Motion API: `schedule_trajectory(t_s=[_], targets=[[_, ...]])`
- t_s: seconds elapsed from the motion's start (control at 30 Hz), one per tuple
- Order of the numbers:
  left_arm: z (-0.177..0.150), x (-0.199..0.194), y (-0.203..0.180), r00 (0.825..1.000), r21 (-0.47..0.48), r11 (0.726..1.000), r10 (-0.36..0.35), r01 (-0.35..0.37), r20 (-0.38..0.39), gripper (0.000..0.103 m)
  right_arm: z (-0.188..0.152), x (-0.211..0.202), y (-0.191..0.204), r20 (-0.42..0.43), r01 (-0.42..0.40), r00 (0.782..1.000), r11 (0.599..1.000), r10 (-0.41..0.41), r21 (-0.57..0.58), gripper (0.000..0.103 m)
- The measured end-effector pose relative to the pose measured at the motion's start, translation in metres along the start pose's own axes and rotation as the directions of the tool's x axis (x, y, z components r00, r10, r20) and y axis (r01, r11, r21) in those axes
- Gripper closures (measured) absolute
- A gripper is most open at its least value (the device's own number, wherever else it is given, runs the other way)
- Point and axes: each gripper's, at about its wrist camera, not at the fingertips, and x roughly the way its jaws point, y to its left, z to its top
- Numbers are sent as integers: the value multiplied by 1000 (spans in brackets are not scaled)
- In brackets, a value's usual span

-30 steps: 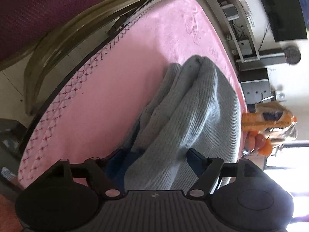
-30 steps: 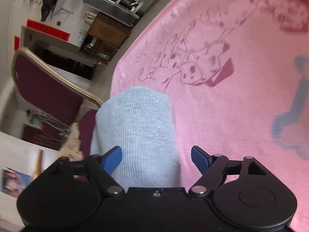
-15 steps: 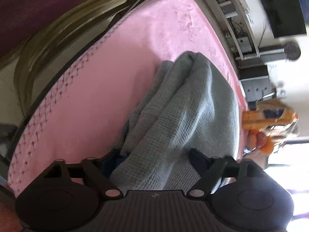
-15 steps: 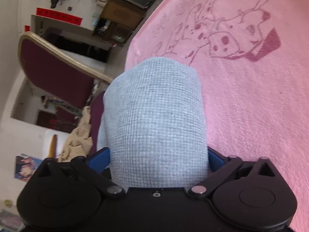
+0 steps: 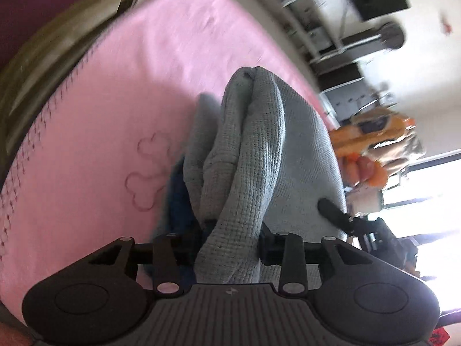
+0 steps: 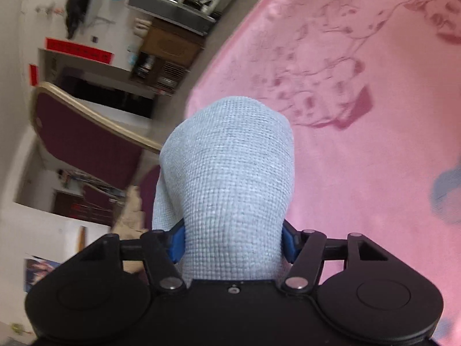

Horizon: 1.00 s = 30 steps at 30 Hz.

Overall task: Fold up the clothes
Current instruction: 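Hold the rolled bundle with both grippers and lift it off the blanket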

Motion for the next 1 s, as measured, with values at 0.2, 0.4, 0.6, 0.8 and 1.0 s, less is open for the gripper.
schedule_trajectory(t_s=[0.2,0.4,0.6,0.8,1.0], targets=[[2,-9,13,999,-57,998,34,-32,34,46,0,12,-14,-61,3,998,1000,-4,-13,34],[0,-11,31,995,-93,992,79,-84,-56,26,-2,15,-22,-90,-17,996,1000,17,1,30],[-2,-10,41,984,-108,988,94,-110,-150,25,-1,18,-31,-115,-40,992,999,43,30,25],[6,0,40,989,-160,985,35,-58,-141,24,-1,21,-35,-123,-54,991,997,60,52,22],[-2,-13,34,996,-133,989,52,-61,-75,54,-6,21,-31,-111,-36,993,998,42,51,23]])
